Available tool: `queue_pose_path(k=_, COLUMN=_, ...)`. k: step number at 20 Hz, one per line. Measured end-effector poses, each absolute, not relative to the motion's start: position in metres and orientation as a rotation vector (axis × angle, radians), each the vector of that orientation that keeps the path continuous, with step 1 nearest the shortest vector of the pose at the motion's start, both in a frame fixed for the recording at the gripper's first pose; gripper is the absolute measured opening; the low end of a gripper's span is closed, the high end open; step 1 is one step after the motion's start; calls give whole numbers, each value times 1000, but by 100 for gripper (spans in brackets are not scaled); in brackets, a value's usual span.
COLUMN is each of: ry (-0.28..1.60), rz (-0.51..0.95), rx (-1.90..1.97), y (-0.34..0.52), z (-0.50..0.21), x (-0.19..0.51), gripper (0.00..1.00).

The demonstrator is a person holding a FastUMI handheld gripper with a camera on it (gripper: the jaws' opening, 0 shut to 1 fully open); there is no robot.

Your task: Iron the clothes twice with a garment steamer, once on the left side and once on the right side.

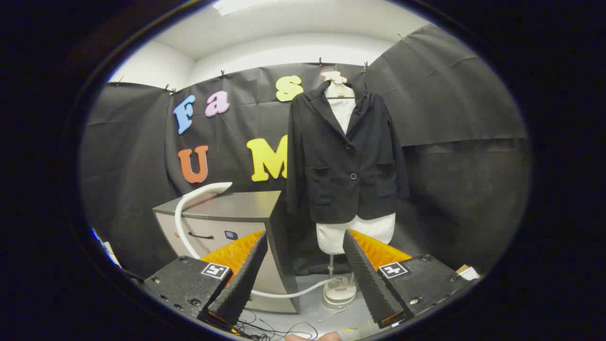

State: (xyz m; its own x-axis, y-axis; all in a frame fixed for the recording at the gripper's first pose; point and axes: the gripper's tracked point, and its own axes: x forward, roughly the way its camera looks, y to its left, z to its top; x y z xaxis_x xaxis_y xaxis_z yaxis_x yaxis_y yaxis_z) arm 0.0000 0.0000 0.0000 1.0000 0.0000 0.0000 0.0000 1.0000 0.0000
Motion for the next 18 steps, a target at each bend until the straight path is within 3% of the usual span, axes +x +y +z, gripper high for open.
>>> queue_pose_path(k=18, ry=32, rz=38, rx=-37, y=114, z=27, x=46, gripper=100)
